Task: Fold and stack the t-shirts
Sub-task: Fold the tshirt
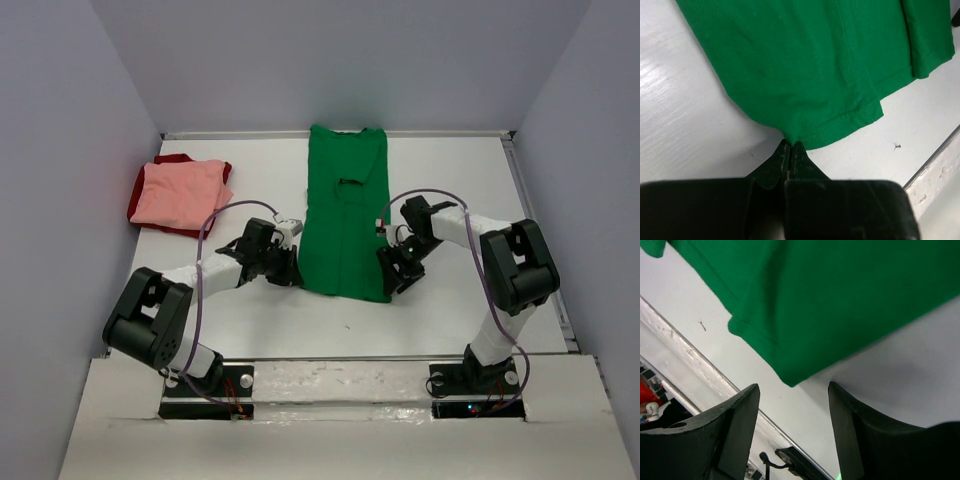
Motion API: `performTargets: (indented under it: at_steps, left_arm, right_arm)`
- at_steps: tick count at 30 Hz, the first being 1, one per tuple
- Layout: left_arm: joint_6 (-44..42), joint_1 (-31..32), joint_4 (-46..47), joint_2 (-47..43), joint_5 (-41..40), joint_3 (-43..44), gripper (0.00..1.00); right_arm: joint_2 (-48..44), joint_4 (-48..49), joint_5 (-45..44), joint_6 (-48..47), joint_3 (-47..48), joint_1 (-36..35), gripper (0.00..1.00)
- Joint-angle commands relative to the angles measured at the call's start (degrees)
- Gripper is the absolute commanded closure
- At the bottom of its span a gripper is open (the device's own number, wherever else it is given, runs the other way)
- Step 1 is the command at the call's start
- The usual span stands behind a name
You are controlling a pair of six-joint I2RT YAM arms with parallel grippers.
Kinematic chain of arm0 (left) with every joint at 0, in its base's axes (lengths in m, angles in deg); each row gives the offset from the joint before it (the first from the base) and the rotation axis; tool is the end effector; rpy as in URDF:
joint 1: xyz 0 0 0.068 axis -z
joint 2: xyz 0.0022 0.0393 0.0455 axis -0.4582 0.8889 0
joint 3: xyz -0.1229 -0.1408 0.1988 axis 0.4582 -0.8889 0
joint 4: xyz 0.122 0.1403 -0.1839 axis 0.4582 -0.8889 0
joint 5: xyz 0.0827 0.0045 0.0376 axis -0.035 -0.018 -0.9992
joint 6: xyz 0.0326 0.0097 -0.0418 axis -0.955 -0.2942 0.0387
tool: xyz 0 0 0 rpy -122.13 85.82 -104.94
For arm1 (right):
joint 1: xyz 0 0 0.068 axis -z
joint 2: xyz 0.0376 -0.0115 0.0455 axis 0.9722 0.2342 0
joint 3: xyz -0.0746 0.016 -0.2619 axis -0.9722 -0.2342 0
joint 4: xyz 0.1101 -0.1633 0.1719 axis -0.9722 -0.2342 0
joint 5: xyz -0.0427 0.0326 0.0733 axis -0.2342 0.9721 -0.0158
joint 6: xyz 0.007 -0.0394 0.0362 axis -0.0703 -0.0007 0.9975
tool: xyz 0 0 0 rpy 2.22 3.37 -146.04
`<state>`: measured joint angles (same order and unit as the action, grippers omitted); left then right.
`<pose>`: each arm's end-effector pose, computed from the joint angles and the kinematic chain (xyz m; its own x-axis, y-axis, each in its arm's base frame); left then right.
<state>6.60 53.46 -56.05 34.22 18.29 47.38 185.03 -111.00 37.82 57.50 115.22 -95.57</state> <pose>0.2370 -0.1355 0.1613 -0.7436 0.1999 -0.6380 0.5718 0.6846 -0.4520 0.2780 0.1174 0.1541 -0.8661 -0.4855 -0.1193 -0.4659 0.6973 0.5447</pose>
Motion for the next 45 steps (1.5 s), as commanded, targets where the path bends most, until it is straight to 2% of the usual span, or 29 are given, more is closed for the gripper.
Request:
performTargets:
  at_steps: [1,10,27,39,44,45]
  left_arm:
    - [-1.1,0.3,0.3,-2.0,-1.1,2.3,1.0]
    - [-1.0,0.2,0.4,-3.1,-1.3,2.1,1.0]
    - [-0.9,0.3,0.5,-4.1,-0.5,1.6,1.0]
    - [-0.6,0.2,0.9,-5.6,0.2,0.7,1.0]
    - [-0.6,0.2,1.1,-5.6,0.3,0.6,1.0]
    - [-0.6,0.2,1.2,-5.7,0.3,0.6,1.0]
  right_arm:
    - [1.7,-1.1,2.4,-1.2,0.4,-2.2,0.38]
    - [4.0,-1.7,2.5,-0.9,1.5,-6.3,0.43]
    - [2.4,-0.9,-3.8,0.6,2.4,-6.3,0.51]
    - [5.8,-0.6,-4.1,1.2,4.8,-6.3,0.52]
    - [6.0,-0.9,-3.4,0.8,4.8,-6.3,0.7]
    - [6.0,-1.0,-3.6,0.8,4.8,-6.3,0.7]
